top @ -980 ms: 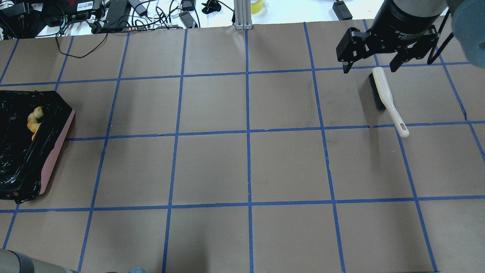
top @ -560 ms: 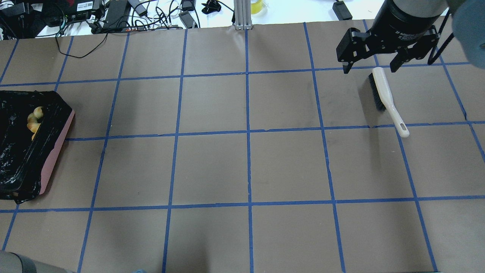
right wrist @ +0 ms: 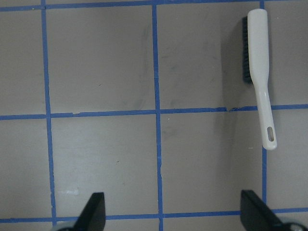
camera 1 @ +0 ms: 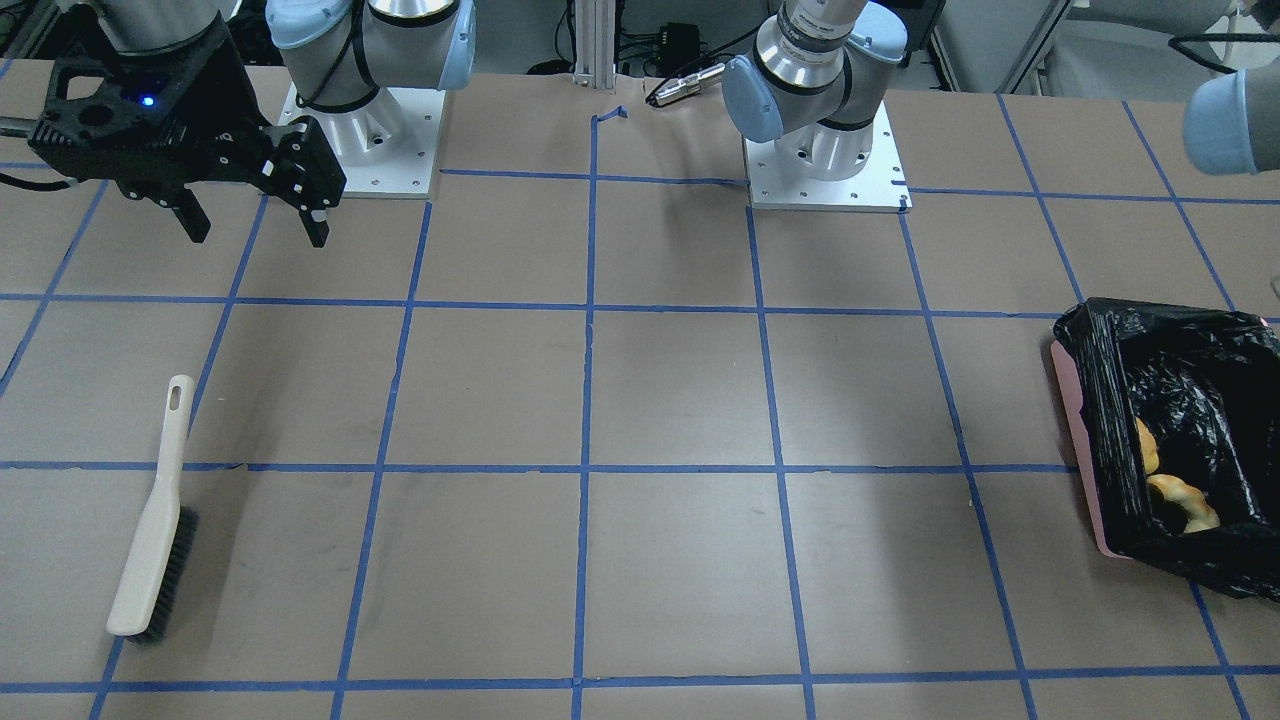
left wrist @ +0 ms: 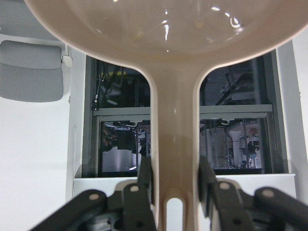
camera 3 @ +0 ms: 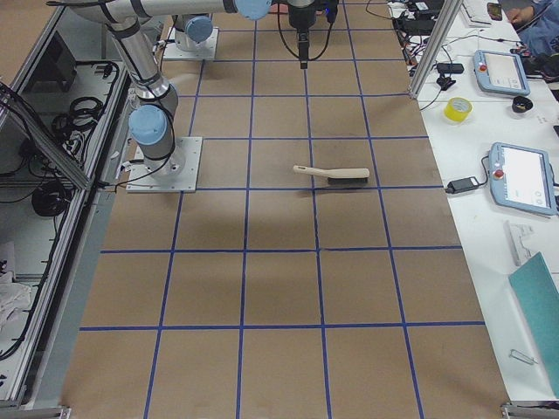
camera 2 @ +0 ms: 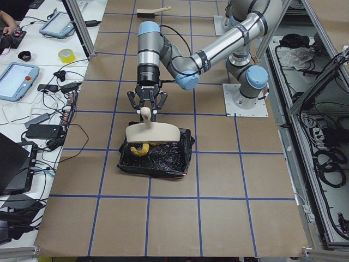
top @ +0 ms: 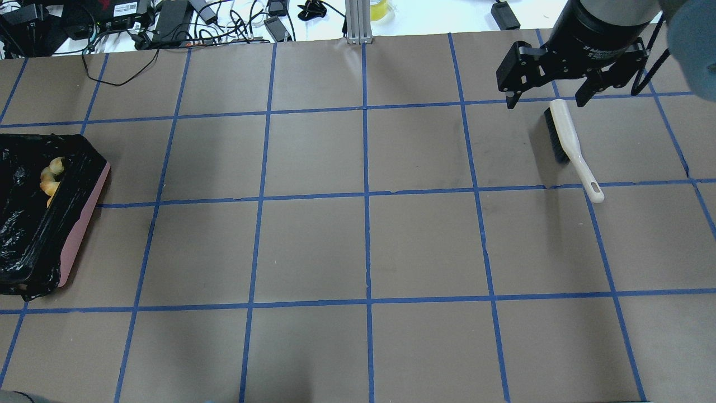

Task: Sweep and dump trash into bin

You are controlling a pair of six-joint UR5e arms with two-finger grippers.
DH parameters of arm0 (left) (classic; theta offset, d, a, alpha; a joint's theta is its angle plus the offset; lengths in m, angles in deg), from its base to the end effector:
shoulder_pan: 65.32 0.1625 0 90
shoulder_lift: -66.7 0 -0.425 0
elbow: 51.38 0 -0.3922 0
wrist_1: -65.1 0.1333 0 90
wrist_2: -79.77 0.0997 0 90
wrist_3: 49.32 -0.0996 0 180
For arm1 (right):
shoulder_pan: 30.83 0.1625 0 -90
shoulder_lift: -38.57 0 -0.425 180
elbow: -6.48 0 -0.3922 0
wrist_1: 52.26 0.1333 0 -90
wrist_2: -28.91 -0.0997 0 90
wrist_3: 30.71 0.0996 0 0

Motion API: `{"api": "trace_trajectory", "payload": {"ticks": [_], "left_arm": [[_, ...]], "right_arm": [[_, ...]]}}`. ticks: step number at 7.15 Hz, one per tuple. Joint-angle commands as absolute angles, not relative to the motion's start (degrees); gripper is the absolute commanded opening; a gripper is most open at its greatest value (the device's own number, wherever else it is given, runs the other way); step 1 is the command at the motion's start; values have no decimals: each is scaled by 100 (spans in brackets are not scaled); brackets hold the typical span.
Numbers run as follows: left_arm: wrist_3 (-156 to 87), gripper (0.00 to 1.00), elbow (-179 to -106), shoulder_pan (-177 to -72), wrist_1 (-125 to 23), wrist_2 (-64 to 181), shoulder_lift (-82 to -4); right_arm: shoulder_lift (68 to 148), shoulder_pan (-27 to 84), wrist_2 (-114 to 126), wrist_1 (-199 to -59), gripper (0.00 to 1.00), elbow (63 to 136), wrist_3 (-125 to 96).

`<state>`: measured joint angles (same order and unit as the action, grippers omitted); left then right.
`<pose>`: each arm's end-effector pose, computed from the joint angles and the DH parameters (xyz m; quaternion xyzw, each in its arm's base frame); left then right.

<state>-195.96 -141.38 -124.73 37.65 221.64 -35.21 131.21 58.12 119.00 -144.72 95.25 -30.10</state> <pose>0.2490 -0.5292 0.5355 0.5905 0.5891 0.3859 0.3940 0.1243 -0.4842 0.5255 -0.0145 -0.9984 0.0552 0.0010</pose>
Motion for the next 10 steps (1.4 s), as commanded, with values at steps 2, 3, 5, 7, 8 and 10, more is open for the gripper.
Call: {"api": "trace_trajectory", "payload": {"ticks": [2,3,5,7,8,10], "left_arm": [[-19173,0,-14660,-12474,3981,22373,-3770],[-19431,0,-14700,-12430,4326,22356,-3632],[-20764,0,-13518,-12299,4163,22364,-3779],[-21103,0,-13610,-12236,4137,22330,-3658],[-21104,0,-13636,-12236,4137,22338,-3770],[-21069,0,-13933,-12236,4206,22356,-3772]], "right_arm": [[13120,5812,11900,-14472,100,9525,-3010],[13120,5812,11900,-14472,100,9525,-3010],[13120,5812,11900,-14472,100,9525,-3010],[13120,5812,11891,-14472,100,9525,-3010],[13120,5812,11891,-14472,100,9525,-3010],[13120,5812,11891,-14472,100,9516,-3010]]}}
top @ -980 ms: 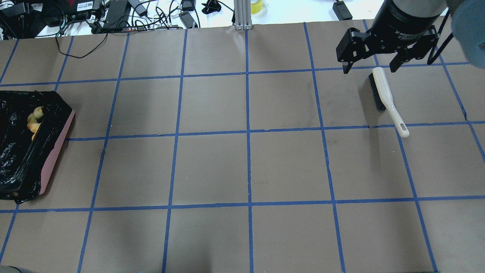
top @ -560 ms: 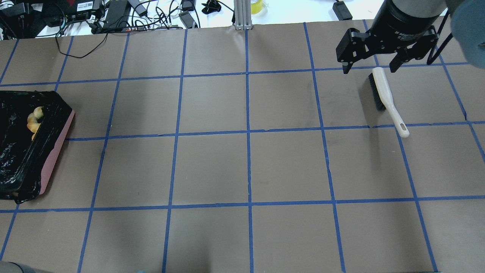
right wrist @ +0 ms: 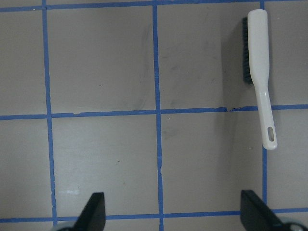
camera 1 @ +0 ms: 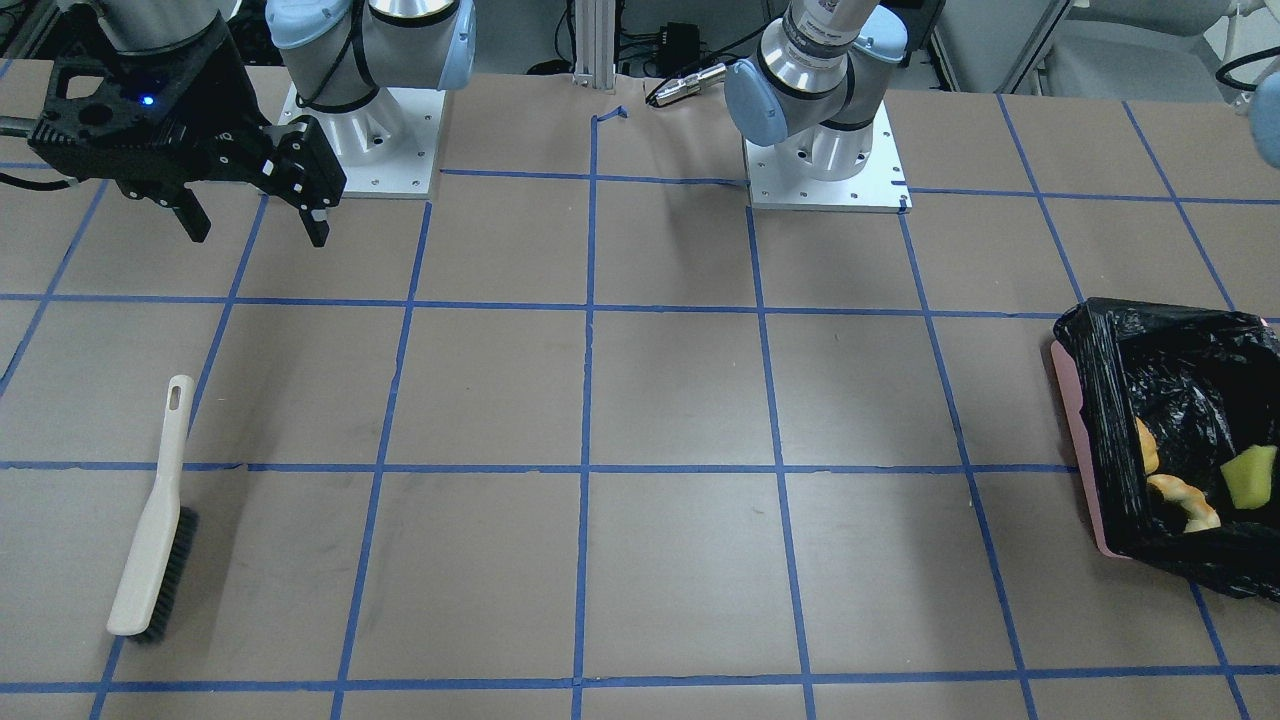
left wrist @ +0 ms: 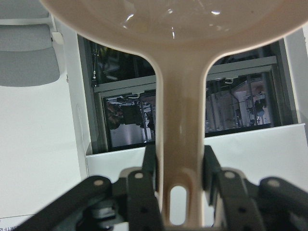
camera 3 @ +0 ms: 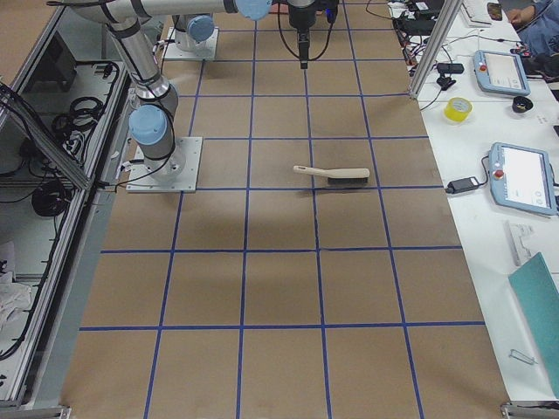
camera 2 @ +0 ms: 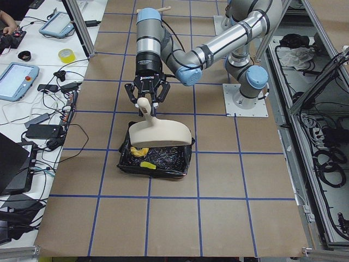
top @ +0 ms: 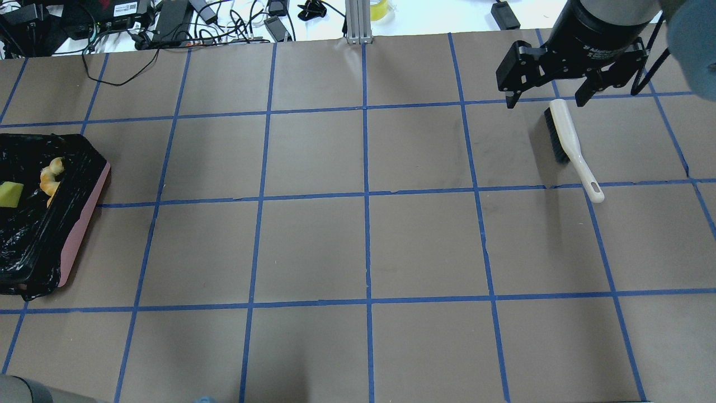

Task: Sweep and dump trash into bin

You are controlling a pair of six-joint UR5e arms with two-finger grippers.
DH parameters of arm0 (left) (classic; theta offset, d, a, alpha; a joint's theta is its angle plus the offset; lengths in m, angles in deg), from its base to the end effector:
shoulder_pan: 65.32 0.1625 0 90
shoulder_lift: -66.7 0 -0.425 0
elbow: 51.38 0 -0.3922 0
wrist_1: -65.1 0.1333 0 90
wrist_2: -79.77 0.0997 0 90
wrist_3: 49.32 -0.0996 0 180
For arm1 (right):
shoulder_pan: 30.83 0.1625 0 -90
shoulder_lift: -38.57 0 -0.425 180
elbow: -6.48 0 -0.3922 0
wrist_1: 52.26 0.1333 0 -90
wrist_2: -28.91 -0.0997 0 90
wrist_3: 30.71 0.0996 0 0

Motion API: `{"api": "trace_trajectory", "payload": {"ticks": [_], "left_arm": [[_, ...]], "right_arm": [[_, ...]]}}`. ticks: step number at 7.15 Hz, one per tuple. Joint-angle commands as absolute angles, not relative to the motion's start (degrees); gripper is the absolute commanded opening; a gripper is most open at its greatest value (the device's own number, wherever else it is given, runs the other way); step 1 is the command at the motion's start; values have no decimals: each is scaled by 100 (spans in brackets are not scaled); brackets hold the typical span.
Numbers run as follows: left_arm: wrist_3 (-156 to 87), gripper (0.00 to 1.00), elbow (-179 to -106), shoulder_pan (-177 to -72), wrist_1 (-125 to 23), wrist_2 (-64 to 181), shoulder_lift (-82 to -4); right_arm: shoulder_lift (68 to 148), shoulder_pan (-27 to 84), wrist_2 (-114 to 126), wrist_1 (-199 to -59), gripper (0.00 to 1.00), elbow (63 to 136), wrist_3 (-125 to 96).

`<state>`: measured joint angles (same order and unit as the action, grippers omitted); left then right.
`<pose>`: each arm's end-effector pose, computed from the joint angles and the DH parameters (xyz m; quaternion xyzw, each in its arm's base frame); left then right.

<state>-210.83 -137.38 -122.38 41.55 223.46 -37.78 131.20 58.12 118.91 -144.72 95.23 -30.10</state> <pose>0.2799 -0.5295 0.5523 0.6179 0.5328 0.4483 0.3652 0.1244 -0.4843 0.5256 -0.0145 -0.9984 0.0553 0.0002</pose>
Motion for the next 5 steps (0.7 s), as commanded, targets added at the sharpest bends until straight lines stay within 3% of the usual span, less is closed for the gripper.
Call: {"api": "trace_trajectory", "payload": {"ticks": [1,5], "left_arm": [[-21069,0,-13831,-12236,4189,22304,-3815],[-19776,0,-13365,-12193,4181,20985,-3868]], "right_arm": [[13120,5812,11891,-14472,100,9525,-3010],[13120,5812,11891,-14472,100,9525,-3010]]}}
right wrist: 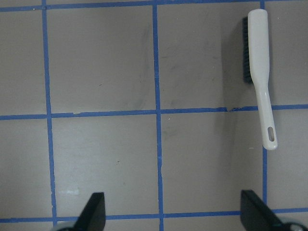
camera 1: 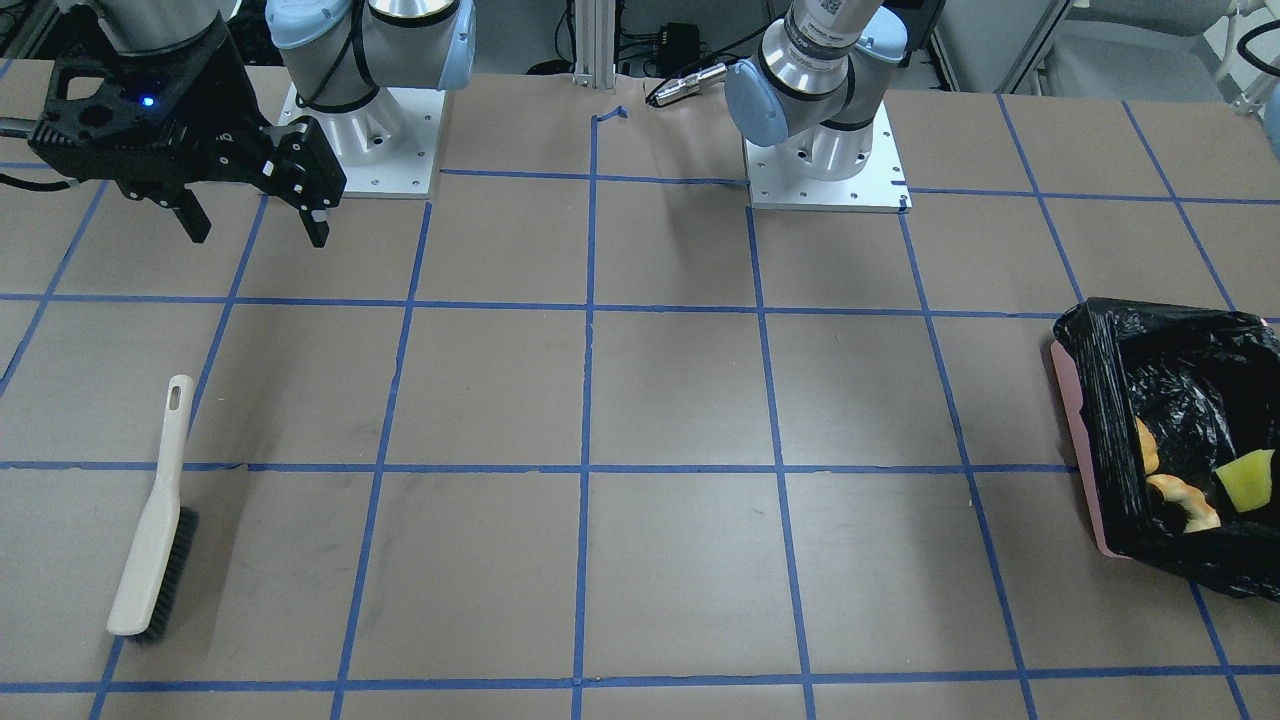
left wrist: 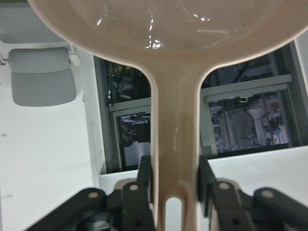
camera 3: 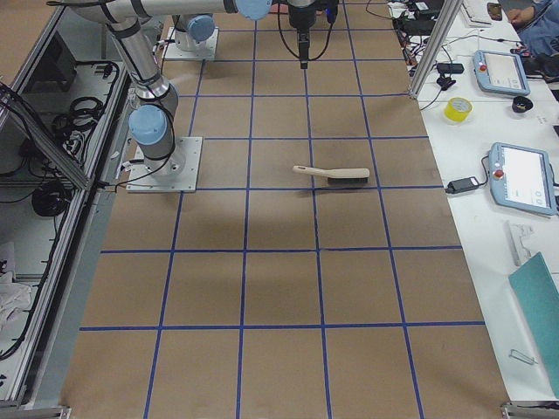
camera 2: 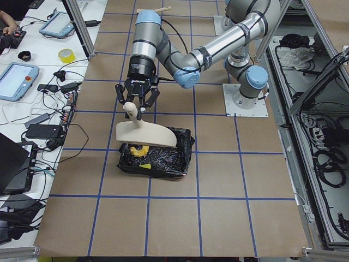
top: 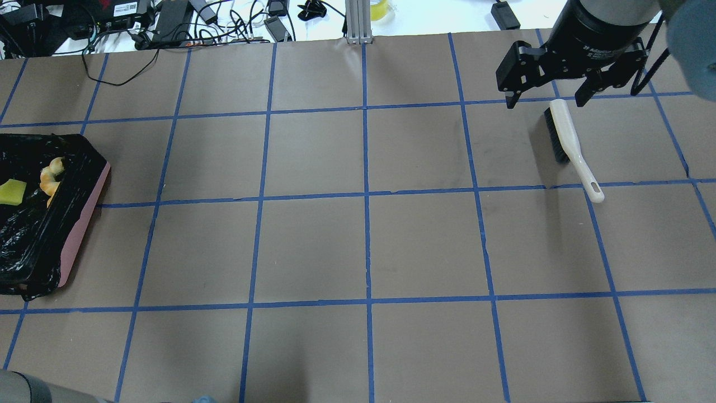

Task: Sweep and dump trash into bin
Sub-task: 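Swing the white dustpan away from the bag back over the table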

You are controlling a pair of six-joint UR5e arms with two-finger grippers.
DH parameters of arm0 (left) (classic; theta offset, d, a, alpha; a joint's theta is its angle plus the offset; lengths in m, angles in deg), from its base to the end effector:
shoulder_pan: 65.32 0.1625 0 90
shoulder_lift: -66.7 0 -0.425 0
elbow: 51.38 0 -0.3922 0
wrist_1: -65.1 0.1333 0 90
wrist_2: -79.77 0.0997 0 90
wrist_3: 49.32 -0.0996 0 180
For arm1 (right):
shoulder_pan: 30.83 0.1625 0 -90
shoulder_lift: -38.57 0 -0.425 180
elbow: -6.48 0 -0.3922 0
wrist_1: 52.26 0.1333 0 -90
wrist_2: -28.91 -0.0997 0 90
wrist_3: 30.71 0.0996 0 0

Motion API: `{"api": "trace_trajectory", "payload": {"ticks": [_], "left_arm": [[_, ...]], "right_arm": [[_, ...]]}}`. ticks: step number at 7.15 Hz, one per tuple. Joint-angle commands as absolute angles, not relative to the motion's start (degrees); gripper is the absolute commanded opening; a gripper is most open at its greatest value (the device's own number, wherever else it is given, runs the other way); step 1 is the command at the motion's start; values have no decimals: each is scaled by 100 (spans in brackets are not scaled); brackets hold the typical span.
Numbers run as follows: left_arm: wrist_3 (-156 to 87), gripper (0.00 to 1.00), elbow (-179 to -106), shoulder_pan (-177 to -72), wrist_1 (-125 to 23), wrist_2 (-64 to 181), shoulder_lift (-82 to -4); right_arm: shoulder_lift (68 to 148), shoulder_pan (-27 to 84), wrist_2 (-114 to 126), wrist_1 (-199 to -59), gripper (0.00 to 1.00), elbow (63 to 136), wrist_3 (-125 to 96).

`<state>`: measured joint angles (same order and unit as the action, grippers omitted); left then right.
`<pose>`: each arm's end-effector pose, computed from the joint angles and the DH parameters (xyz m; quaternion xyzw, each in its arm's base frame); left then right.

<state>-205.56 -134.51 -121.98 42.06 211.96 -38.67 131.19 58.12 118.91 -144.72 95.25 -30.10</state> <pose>0.2828 -0.5508 0.5607 0.6312 0.5435 0.3510 0.4278 0.1244 -0.4843 0.5254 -0.0145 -0.9984 0.0550 0.0002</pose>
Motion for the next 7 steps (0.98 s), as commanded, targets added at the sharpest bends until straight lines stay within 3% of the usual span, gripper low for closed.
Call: {"api": "trace_trajectory", "payload": {"ticks": [1,7], "left_arm": [[-19637,0,-13381,-12236,3989,20576,-3798],[-18174,0,-13381,-12280,1046,16885,-3753]], "right_arm": [[13120,5812,11900,-14472,100,9525,-3010],[13120,5812,11908,-14472,100,9516,-3027]]}}
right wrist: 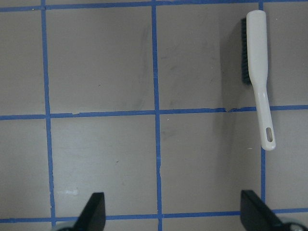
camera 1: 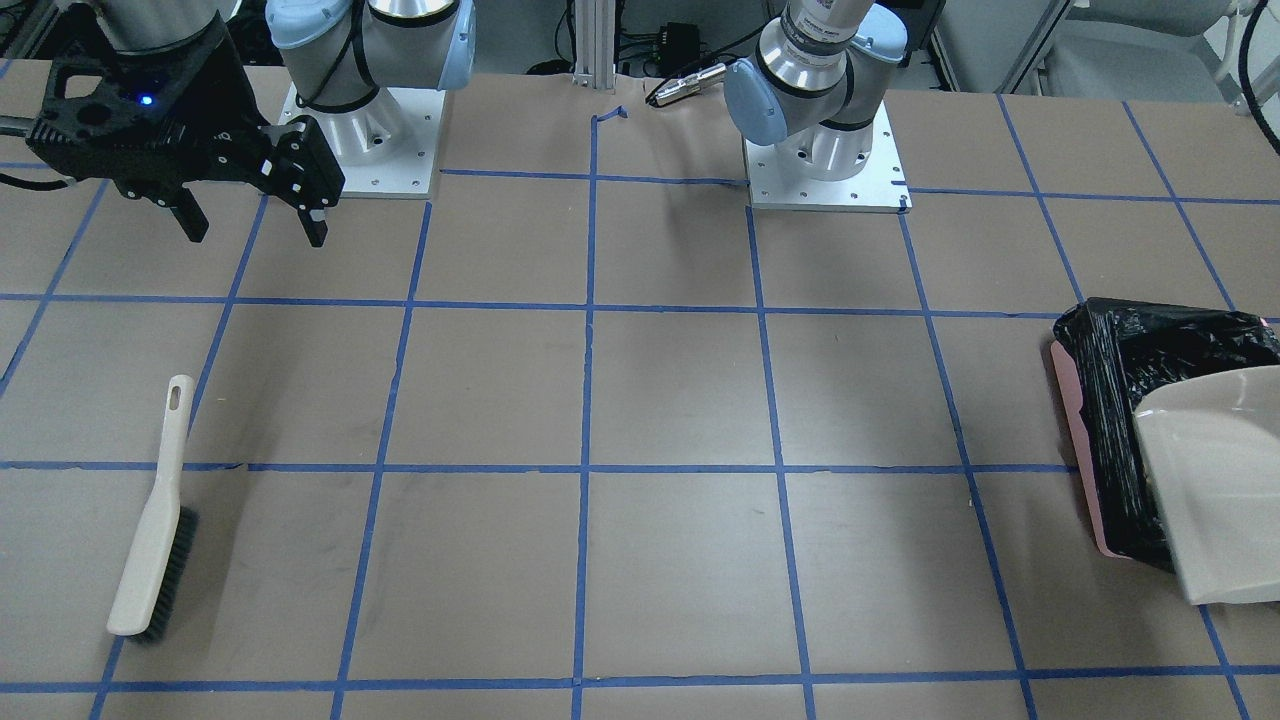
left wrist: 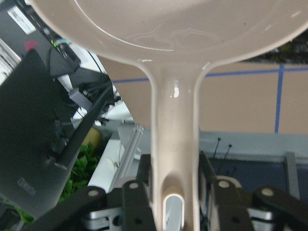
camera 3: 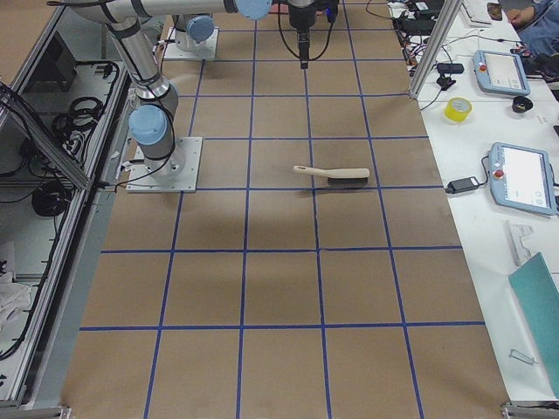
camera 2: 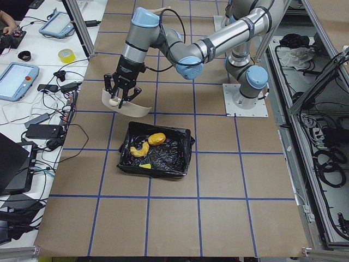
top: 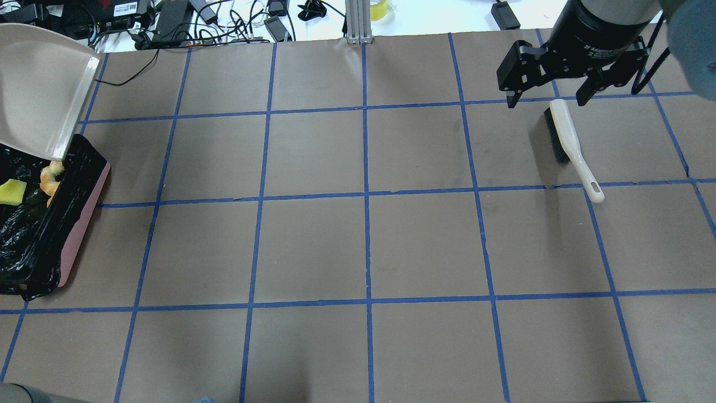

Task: Sweep and dump trash into bin
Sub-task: 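Swing the white dustpan away from the bag back over the table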

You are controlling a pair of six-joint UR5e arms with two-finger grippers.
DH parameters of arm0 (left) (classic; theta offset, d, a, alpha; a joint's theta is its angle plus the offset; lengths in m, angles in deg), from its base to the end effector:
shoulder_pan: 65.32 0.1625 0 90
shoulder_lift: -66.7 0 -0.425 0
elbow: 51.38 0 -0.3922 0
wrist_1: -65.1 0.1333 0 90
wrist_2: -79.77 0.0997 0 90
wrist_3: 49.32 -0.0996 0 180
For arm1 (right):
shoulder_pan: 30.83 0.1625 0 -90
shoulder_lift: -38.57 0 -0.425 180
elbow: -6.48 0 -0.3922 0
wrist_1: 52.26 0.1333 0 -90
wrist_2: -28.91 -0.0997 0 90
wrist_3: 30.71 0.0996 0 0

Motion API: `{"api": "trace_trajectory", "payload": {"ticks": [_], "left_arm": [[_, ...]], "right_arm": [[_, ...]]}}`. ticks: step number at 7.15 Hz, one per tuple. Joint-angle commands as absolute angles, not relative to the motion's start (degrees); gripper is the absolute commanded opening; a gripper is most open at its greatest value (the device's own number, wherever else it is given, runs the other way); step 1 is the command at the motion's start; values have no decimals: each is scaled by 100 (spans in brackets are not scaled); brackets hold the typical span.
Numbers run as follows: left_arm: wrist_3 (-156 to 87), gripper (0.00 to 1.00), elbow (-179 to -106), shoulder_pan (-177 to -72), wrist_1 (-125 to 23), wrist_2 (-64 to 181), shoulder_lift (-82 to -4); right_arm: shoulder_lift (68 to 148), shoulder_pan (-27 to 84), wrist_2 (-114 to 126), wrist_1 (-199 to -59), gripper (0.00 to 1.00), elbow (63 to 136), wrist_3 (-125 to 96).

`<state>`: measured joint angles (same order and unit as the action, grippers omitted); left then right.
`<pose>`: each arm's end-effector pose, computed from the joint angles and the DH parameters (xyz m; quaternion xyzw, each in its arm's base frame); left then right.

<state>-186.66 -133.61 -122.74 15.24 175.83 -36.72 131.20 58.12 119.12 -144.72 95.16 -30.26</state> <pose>0.2343 -0.5946 0.5121 0.7458 0.5946 0.0243 0.2993 0.1241 -0.4843 0.5262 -0.0132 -0.9983 0.0559 0.0021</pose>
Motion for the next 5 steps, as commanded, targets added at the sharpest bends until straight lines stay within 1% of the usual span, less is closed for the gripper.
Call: {"api": "trace_trajectory", "payload": {"ticks": [1,4,5], "left_arm": [[-17681,0,-13390,-12324,625,16489,-3823],[-15881,0,-13408,-13217,-212,16406,-4183],[-15474,0,-13417,-13499,-240,16406,-4419]], "right_arm": [[13120,5812,11900,-14472,100,9516,-3019],[13120,5812,11900,-14463,100,9525,-3019],[13120,5812,11900,-14472,100,9525,-3019]]}}
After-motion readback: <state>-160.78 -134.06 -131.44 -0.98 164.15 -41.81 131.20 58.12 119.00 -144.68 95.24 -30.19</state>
